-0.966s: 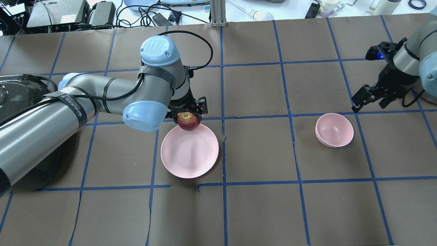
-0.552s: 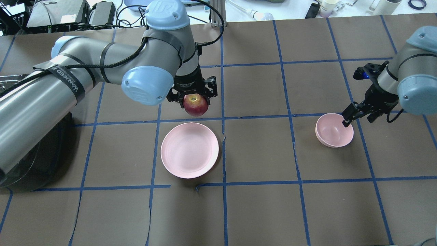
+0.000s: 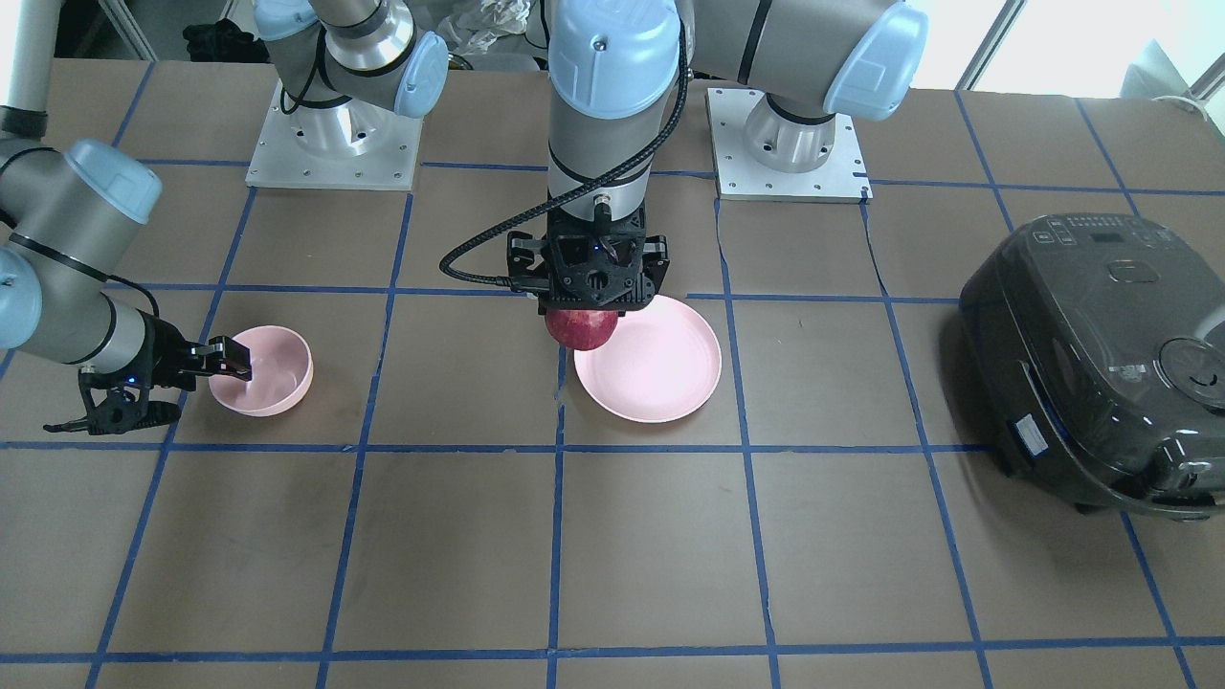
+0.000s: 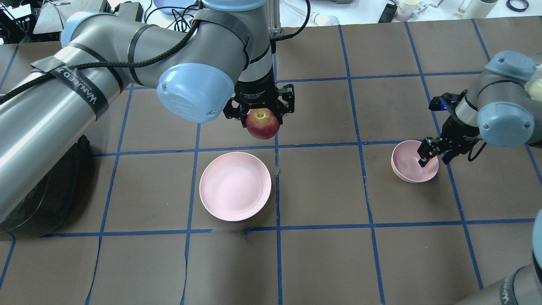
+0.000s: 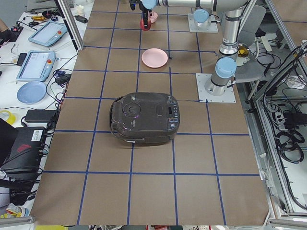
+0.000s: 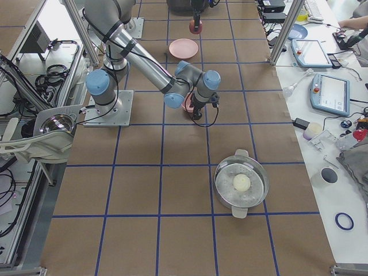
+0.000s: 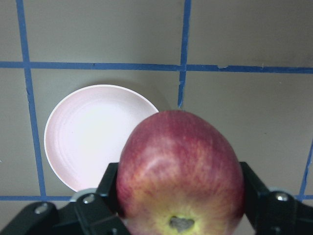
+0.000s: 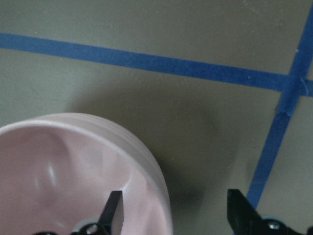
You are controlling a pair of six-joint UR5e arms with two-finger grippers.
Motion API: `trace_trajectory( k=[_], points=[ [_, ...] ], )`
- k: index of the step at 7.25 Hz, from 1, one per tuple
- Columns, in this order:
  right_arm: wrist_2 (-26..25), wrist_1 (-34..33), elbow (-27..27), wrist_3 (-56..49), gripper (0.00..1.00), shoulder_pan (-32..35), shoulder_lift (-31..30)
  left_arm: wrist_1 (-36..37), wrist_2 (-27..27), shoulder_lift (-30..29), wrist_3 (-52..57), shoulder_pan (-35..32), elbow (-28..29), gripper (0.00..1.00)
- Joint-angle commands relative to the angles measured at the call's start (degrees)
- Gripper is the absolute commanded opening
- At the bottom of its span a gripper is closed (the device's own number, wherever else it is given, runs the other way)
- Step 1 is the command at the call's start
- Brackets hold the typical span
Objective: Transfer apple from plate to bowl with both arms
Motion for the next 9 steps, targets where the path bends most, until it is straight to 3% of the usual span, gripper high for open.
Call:
trace_trajectory(
  k=[1,3,5,9],
  points=[
    [-0.9,0.4,-0.1,0.9,0.00,0.1,0.3,-0.3,0.5,0.1,-0.2,-1.5,0.0,0.17],
    [-1.2,3.1,-1.6,3.8,0.00,0.2,-0.6,0.0,0.5,-0.5,-2.3,-2.2,-0.1,0.17],
    [0.8,12.0,-6.4,11.1,0.00,2.4,-2.0,-0.7,0.6,-0.1,-2.5,-2.2,-0.3,0.17],
    [13.6,12.3,-6.7,26.1,0.00,16.4,-1.4,-0.7,0.7,0.2,-2.5,-2.2,-0.3,0.17]
  ],
)
